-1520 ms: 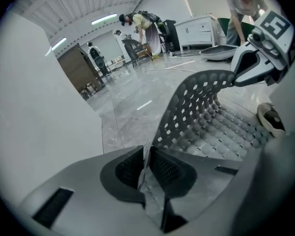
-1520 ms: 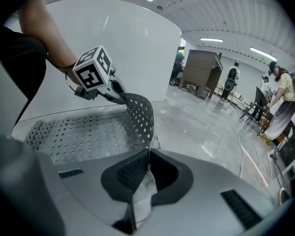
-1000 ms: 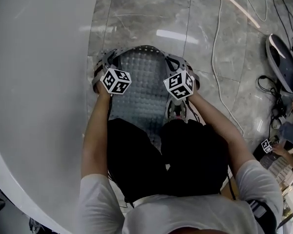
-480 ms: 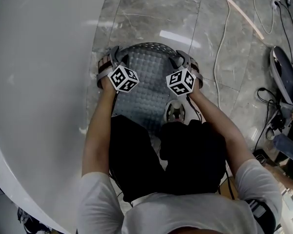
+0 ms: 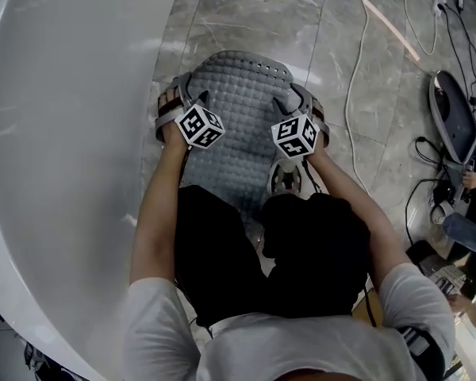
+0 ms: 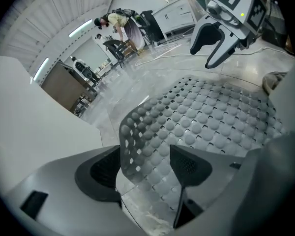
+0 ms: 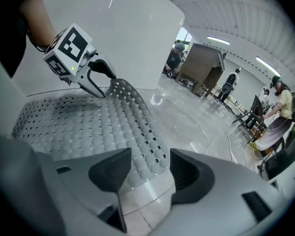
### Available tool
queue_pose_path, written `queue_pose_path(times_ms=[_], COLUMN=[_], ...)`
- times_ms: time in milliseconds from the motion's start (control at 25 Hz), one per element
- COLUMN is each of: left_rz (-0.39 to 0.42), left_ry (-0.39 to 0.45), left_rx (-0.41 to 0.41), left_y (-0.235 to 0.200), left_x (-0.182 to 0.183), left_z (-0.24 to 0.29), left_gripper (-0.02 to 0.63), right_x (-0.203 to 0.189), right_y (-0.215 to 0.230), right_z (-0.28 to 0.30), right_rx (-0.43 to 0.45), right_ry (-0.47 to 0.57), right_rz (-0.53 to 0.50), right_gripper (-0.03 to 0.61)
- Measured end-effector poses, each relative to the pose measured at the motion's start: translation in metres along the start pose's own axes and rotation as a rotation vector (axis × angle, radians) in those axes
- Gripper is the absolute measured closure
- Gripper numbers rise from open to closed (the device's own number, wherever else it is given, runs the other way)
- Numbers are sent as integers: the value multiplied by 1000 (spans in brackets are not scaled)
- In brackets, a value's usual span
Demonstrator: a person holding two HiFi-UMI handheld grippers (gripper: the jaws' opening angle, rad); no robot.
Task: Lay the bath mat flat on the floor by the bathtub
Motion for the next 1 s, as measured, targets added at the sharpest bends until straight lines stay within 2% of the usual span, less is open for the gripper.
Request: queue_pose_path(times_ms=[400, 600, 720, 760, 880, 920, 1000], left_rz=[-8, -27, -90, -122, -167, -167, -188], left_ry=[13, 34, 96, 117, 153, 160, 180], left_rx=[-43, -76, -106, -122, -163, -160, -135], left_y=[8, 11, 13, 15, 21, 21, 16], left_x=[-10, -13, -5, -1, 15, 19, 24], left_z=[-25, -36, -42, -44, -52, -57, -66], left_gripper=[316, 316, 316, 316, 320, 361, 567], right_x=[13, 24, 33, 36, 42, 43, 43], right_y=[-20, -18, -13, -9, 10, 14, 15], right_z=[-39, -53, -57, -58, -61, -61, -59], right_rx=[2, 12, 23, 18, -4, 4, 53], right_ry=[50, 89, 115, 118, 117, 114, 95], right_rz=[-66, -38, 0, 22, 106, 132, 171], right_gripper=[341, 342, 347, 377, 544, 566, 571])
Point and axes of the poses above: the fingertips, and each gripper's own axes: z forward along the fingers, y to its right, x out of its top, the point moved 7 cm from there along -z, backward along the fingers, and after that the axes turned 9 degrees about -x, right-handed, at the moved point
